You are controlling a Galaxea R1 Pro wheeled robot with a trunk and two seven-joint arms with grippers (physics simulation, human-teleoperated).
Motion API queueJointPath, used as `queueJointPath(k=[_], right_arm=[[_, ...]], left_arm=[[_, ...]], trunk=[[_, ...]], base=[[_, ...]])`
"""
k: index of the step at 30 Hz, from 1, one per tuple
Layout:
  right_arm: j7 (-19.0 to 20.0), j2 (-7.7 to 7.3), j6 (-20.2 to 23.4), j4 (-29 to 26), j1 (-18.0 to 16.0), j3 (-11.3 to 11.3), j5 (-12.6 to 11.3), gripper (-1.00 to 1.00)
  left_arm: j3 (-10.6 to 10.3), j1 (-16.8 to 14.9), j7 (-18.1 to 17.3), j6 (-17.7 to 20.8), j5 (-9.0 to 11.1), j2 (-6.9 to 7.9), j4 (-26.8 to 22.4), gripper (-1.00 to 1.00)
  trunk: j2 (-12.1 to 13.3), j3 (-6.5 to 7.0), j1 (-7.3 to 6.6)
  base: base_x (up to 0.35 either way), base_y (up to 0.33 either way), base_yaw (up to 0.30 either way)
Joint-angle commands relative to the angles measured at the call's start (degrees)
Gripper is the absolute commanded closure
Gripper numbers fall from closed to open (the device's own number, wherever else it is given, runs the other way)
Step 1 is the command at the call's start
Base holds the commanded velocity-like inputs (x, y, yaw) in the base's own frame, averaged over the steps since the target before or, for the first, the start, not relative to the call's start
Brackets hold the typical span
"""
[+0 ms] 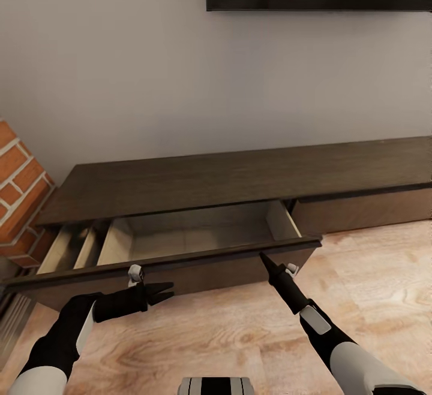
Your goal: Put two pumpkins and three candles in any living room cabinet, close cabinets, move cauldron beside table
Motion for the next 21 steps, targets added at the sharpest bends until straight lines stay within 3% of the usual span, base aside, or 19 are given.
queueJointPath(k=[1,21], right_arm=[[0.4,0.0,0.8,1.9,0.0,0.9,0.0,1.0],[-0.2,0.0,0.9,1.9,0.0,1.0,0.0,1.0]], left_arm=[[0.0,0.0,-0.2,0.6,0.0,0.0,0.0,-1.0],[0.0,0.0,-0.2,0.6,0.0,-0.06,0.0,-1.0]], trunk=[[0.0,-0.05,-0.02],[0.0,-0.05,-0.02]], base=[[-0.214,0.0,0.0],[-0.144,0.0,0.0]])
